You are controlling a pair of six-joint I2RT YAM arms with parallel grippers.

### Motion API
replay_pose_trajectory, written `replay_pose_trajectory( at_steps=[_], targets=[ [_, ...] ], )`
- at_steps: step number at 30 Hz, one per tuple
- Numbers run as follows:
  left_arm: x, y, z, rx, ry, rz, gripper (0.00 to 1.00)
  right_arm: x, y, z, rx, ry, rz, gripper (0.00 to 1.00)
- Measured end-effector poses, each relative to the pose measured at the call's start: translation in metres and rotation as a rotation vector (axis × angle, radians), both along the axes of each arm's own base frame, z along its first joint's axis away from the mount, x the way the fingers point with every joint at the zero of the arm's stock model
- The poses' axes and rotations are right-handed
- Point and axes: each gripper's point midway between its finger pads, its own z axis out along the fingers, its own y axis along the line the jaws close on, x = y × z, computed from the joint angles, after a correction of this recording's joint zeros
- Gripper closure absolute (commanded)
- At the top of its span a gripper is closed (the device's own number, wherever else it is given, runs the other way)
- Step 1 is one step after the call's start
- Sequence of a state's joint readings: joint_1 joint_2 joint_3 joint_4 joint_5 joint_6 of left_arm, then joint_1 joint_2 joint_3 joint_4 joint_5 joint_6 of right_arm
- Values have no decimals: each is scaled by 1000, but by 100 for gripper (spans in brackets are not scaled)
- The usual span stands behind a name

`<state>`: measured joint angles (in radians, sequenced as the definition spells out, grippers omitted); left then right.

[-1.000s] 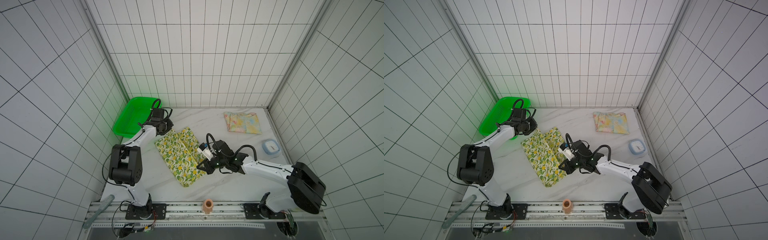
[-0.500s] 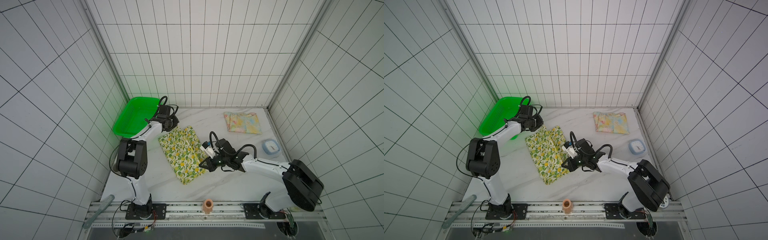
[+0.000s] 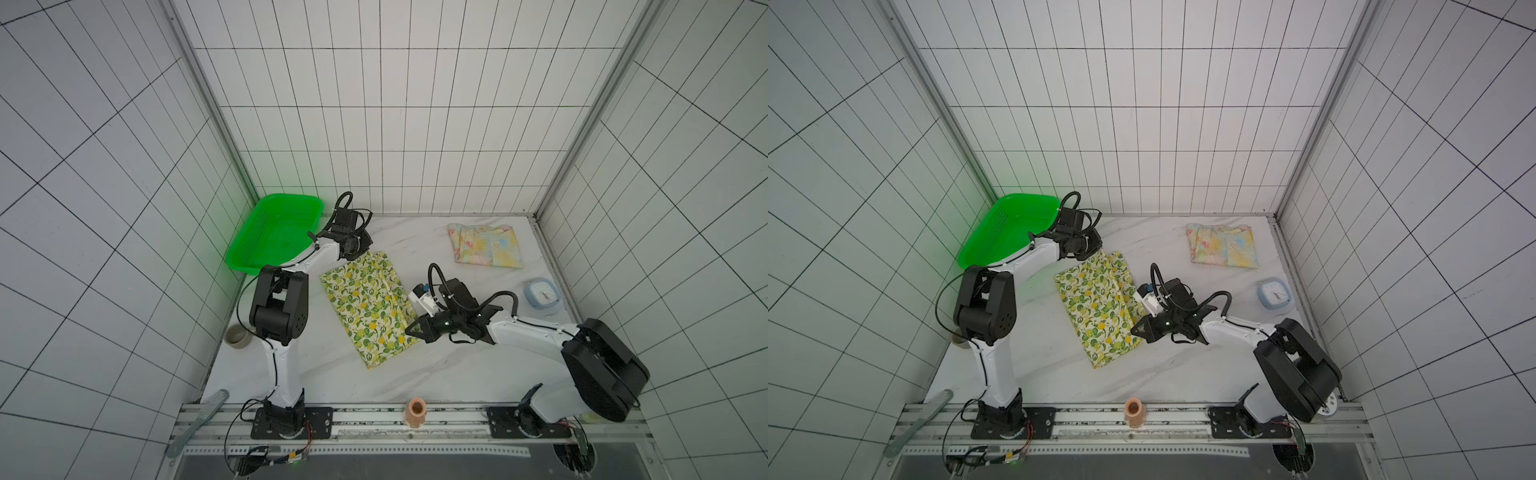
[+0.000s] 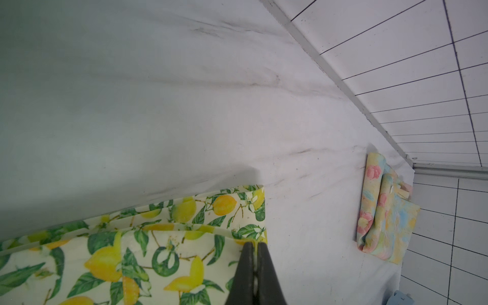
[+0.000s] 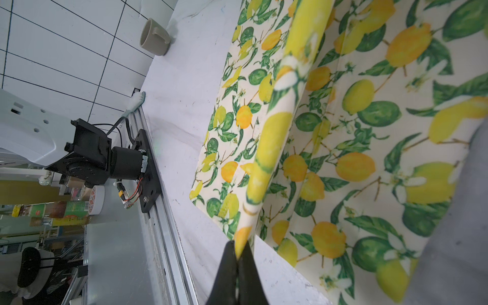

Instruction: Fold and stack the skirts

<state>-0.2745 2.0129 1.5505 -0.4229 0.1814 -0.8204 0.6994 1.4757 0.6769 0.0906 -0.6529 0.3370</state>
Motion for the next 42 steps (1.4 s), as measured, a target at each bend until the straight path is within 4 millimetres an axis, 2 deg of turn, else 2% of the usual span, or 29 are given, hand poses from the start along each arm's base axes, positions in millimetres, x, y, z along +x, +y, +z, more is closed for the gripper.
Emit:
replay_pose_trajectory(
  at_steps=[7, 13, 23, 36, 40, 42],
  targets=[
    [8, -12, -13, -20, 22, -1, 100, 4, -6, 1, 18, 21, -8, 100],
    [14, -21, -13, -52, 18, -5, 100, 8, -10, 2, 29, 32, -16, 100],
    [19, -32, -29, -99, 39, 0, 100, 13, -19, -3, 45, 72, -30, 100],
    [21, -36, -22, -130, 25, -9, 100, 12, -20, -1, 52, 78, -30, 100],
    [17, -33, -8, -138, 4, -8, 100, 11, -22, 9, 55, 64, -35, 100],
    [14, -25, 9, -148, -18, -2, 100, 9, -22, 14, 53, 52, -37, 100]
  ],
)
